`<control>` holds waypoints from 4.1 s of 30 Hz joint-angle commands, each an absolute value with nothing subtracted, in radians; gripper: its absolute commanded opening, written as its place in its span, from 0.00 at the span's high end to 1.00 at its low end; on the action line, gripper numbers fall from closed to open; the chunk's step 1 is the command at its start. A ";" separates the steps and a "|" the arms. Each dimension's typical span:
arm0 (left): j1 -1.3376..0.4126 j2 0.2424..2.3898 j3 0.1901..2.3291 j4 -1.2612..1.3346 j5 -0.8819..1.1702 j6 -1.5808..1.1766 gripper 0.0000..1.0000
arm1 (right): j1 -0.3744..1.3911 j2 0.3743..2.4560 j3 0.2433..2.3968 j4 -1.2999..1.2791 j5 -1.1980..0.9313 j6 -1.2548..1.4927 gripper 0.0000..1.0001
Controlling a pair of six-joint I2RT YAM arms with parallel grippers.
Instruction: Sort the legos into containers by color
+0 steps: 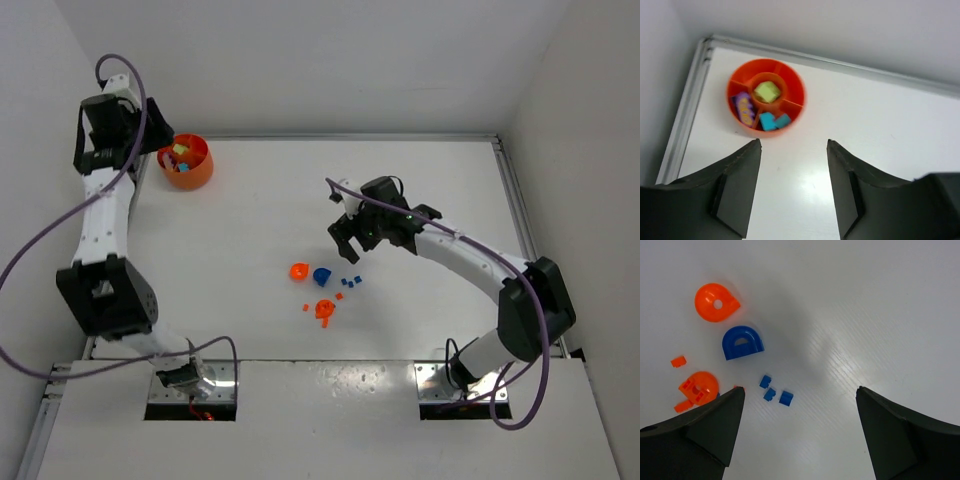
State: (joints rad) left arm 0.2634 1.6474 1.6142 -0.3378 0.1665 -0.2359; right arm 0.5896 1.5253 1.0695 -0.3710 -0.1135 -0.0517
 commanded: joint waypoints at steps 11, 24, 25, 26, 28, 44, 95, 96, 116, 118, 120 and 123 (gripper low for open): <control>0.213 1.105 1.106 -0.555 0.753 0.120 0.30 | 0.609 1.558 0.994 -0.451 -0.287 -0.249 0.25; 0.213 1.043 1.028 -0.584 0.891 0.051 0.28 | 0.683 1.975 1.487 -0.551 -0.621 -0.117 0.30; 0.213 1.052 1.028 -0.584 0.891 0.042 0.28 | 0.667 2.005 1.512 -0.560 -0.662 -0.086 0.37; 0.213 1.052 1.028 -0.584 0.891 0.041 0.28 | 0.667 2.032 1.531 -0.574 -0.687 -0.057 0.40; 0.213 1.052 1.037 -0.584 0.891 0.041 0.28 | 0.657 2.068 1.546 -0.574 -0.715 0.009 0.47; 0.213 1.071 1.037 -0.554 0.891 -0.002 0.28 | 0.594 2.114 1.404 -0.399 -0.699 0.302 0.62; 0.222 1.011 0.859 -0.442 0.874 -0.100 0.27 | 0.566 2.232 1.513 -0.339 -0.646 0.502 0.55; 0.222 1.011 0.859 -0.442 0.874 -0.100 0.27 | 0.575 2.232 1.525 -0.339 -0.646 0.502 0.58; 0.222 1.011 0.812 -0.411 0.836 -0.133 0.27 | 0.594 2.306 1.565 -0.328 -0.699 0.511 0.95; 0.222 1.011 0.811 -0.411 0.825 -0.133 0.24 | 0.594 2.280 1.565 -0.319 -0.709 0.502 1.00; 0.222 1.011 0.802 -0.411 0.844 -0.159 0.21 | 0.585 2.234 1.565 -0.330 -0.696 0.488 1.00; 0.213 1.011 0.793 -0.397 0.885 -0.169 0.21 | 0.574 2.166 1.586 -0.354 -0.675 0.457 1.00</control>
